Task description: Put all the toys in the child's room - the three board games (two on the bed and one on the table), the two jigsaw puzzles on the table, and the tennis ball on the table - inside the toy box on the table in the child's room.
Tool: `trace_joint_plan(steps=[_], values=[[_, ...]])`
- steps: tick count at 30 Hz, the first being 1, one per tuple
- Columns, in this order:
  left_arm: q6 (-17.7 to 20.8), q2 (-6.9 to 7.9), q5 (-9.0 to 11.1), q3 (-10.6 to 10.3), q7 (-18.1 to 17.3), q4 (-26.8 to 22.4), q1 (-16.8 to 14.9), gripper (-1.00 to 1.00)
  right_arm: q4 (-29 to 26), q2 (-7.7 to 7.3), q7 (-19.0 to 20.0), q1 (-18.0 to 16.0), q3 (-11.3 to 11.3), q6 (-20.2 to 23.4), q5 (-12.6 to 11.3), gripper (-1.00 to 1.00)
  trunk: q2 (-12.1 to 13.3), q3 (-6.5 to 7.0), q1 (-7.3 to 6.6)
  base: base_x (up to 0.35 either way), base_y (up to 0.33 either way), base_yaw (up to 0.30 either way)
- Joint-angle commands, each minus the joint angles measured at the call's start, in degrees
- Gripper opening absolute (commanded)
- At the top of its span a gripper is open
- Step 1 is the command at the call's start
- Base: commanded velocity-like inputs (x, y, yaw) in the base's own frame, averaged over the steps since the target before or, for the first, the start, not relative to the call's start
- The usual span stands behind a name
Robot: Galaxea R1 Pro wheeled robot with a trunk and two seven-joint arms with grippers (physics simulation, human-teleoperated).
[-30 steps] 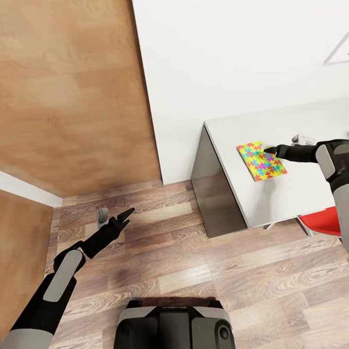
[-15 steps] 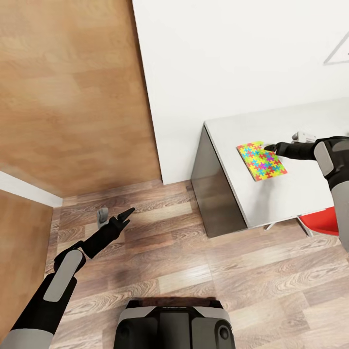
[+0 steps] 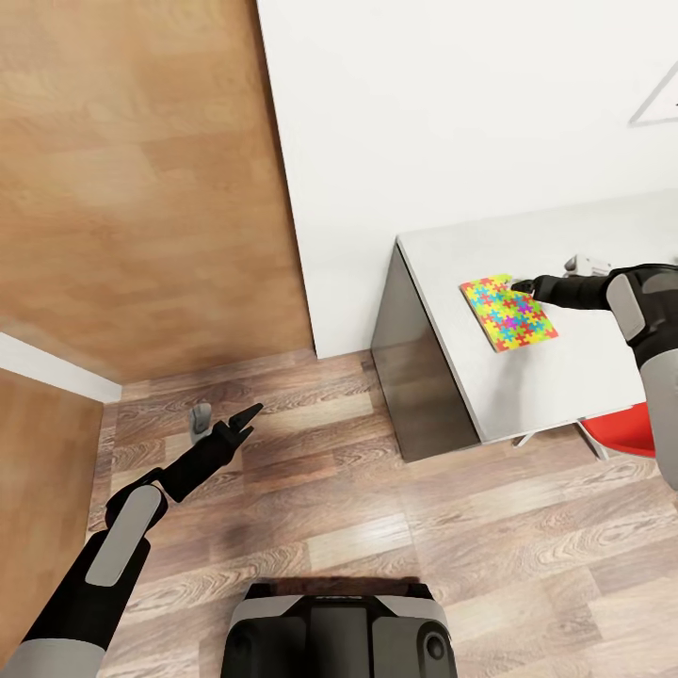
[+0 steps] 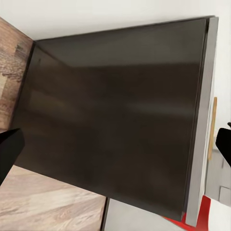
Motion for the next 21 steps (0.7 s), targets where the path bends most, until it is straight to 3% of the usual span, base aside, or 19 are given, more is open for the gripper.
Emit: trace_joint_plan(steps=[1, 21], values=[[0.4, 0.01, 0.4, 0.0, 0.0, 0.0, 0.0, 1.0, 0.0, 0.01, 0.1, 0.0, -0.1, 0.3, -0.1, 1.0, -0.1, -0.07, 0.03, 0.0, 0.0, 0.0], [0.4, -0.09, 0.4, -0.3, 0.0, -0.1, -0.1, 1.0, 0.6, 1.14, 0.1, 0.0, -0.1, 0.3, -0.1, 1.0, -0.1, -0.07, 0.03, 0.0, 0.0, 0.0]])
